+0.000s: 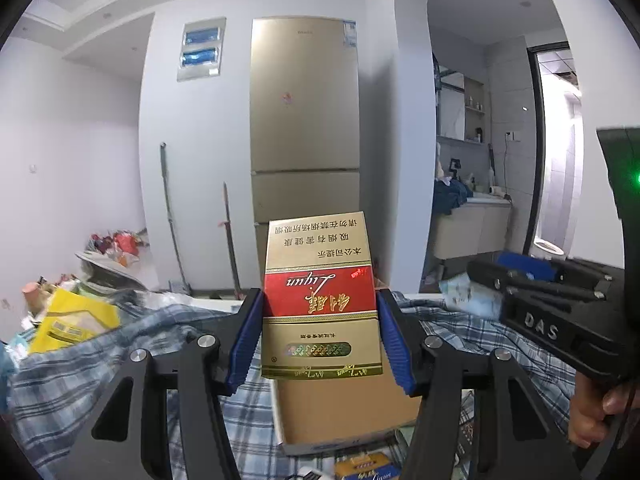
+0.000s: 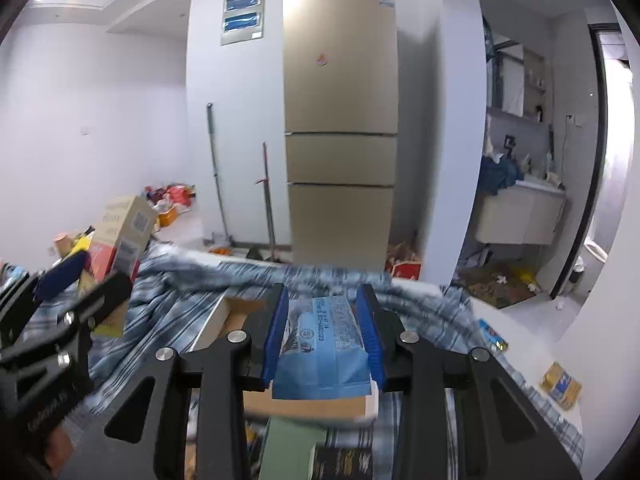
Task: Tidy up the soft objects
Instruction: 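Place red pack in box with left tool while right tool places blue tissue packet, then move both tools back toward the remaining items beside the box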
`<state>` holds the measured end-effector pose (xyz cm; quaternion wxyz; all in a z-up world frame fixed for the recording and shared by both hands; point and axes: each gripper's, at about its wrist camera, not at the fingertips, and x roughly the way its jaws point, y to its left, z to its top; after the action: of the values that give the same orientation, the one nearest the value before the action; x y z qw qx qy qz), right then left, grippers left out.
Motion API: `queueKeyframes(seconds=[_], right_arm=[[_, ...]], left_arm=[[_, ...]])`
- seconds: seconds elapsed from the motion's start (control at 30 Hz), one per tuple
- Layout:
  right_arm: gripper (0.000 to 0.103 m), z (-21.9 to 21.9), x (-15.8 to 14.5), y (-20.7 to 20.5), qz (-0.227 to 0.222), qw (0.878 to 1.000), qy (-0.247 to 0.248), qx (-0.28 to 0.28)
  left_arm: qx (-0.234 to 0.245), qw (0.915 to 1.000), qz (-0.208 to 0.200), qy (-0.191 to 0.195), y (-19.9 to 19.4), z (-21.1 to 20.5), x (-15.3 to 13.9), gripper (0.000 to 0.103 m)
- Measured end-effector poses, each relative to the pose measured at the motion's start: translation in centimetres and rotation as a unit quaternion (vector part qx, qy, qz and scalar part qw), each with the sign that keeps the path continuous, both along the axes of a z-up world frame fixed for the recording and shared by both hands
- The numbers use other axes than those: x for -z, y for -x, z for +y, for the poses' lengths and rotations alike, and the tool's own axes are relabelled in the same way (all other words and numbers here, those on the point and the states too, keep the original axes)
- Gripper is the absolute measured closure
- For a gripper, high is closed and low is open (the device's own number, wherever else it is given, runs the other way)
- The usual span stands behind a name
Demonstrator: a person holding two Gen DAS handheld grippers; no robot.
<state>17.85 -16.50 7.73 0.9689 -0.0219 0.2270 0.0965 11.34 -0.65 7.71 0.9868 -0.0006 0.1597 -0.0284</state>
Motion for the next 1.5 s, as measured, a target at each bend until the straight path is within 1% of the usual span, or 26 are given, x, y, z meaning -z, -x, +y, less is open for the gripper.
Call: queueKeyframes(seconds=[0.07, 0.13, 0.27, 0.4, 0.47, 0.53, 0.6, 0.67, 0.77, 0.87, 0.9, 0.93, 0.97, 1.0, 1.07, 1.13, 1.2, 1.27, 1.3, 1.33, 1.47, 1.5], right_arm=[[0.068, 0.0, 0.4, -1.0, -0.009, 1.000, 0.007, 0.015], [0.068, 0.0, 1.2, -2.5, -0.001, 1.000, 0.001, 0.014], [0.068, 0.3, 3.6, -4.4, 0.019, 1.000, 0.006, 0.013], [0.068, 0.6, 6.8, -6.0, 0.060, 0.998, 0.010, 0.006], [0.068, 0.7, 8.5, -6.7, 0.083, 0.996, 0.017, -0.002], [0.068, 1.2, 10.2, -7.2, 0.107, 0.994, 0.029, -0.015], [0.068, 1.6, 11.6, -7.7, 0.131, 0.990, 0.037, -0.030], [0.068, 1.6, 12.7, -7.9, 0.150, 0.988, 0.033, -0.029], [0.067, 1.6, 13.9, -8.5, 0.169, 0.985, 0.039, -0.027], [0.066, 1.5, 14.8, -8.8, 0.186, 0.982, 0.036, -0.024], [0.065, 1.4, 15.0, -8.9, 0.192, 0.981, 0.033, -0.023], [0.065, 1.3, 15.1, -9.0, 0.197, 0.980, 0.031, -0.025], [0.061, 1.3, 15.2, -9.0, 0.201, 0.979, 0.030, -0.028], [0.051, 1.2, 15.3, -9.2, 0.201, 0.979, 0.031, -0.028], [0.042, 1.2, 15.0, -9.2, 0.191, 0.981, 0.032, -0.023], [0.041, 1.1, 14.6, -9.0, 0.179, 0.983, 0.028, -0.022], [0.040, 0.8, 13.9, -8.9, 0.170, 0.985, 0.020, -0.021], [0.040, 0.4, 12.9, -8.5, 0.160, 0.987, 0.012, -0.016], [0.040, 0.2, 12.3, -8.2, 0.154, 0.988, 0.008, -0.017], [0.040, 0.0, 11.5, -7.9, 0.148, 0.989, 0.004, -0.019], [0.033, -0.8, 8.0, -6.0, 0.107, 0.994, -0.001, -0.018], [0.033, -1.1, 7.1, -5.3, 0.094, 0.995, -0.001, -0.017]], left_arm=[[-0.002, 0.9999, 0.012, -0.010, -2.0, -0.2, 1.1, 0.045], [-0.005, 0.9994, 0.032, -0.015, -3.6, -0.3, 2.2, 0.045], [-0.012, 0.9956, 0.090, -0.025, -7.1, -0.3, 5.0, 0.045], [-0.013, 0.9875, 0.153, -0.032, -9.5, -0.1, 7.9, 0.045], [-0.011, 0.9809, 0.191, -0.036, -10.4, 0.1, 9.7, 0.045], [-0.004, 0.9762, 0.212, -0.044, -11.0, 0.0, 11.0, 0.045], [0.001, 0.9720, 0.231, -0.045, -11.2, 0.0, 12.1, 0.045], [0.004, 0.9678, 0.248, -0.043, -11.5, 0.0, 12.9, 0.044], [-0.004, 0.9645, 0.260, -0.044, -11.7, 0.0, 13.5, 0.044], [-0.003, 0.9625, 0.267, -0.046, -11.8, 0.1, 13.9, 0.044], [-0.002, 0.9613, 0.271, -0.048, -11.9, 0.1, 14.0, 0.043], [0.000, 0.9605, 0.274, -0.049, -11.9, 0.2, 14.1, 0.038], [0.001, 0.9613, 0.271, -0.049, -11.8, 0.1, 14.1, 0.034], [0.001, 0.9632, 0.265, -0.047, -11.8, 0.2, 14.0, 0.030], [0.002, 0.9680, 0.248, -0.041, -11.5, 0.3, 13.5, 0.028], [-0.003, 0.9726, 0.229, -0.039, -11.1, 0.4, 12.7, 0.019], [-0.006, 0.9794, 0.200, -0.029, -10.3, 0.6, 11.5, 0.019], [-0.007, 0.9870, 0.160, -0.018, -9.0, 0.8, 9.8, 0.018], [-0.010, 0.9901, 0.139, -0.018, -8.2, 0.7, 8.8, 0.016], [-0.013, 0.9916, 0.127, -0.021, -7.7, 0.5, 8.0, 0.013], [-0.016, 0.9972, 0.068, -0.027, -4.4, -0.3, 4.2, 0.012], [-0.017, 0.9977, 0.059, -0.029, -3.7, -0.4, 3.4, 0.009]])
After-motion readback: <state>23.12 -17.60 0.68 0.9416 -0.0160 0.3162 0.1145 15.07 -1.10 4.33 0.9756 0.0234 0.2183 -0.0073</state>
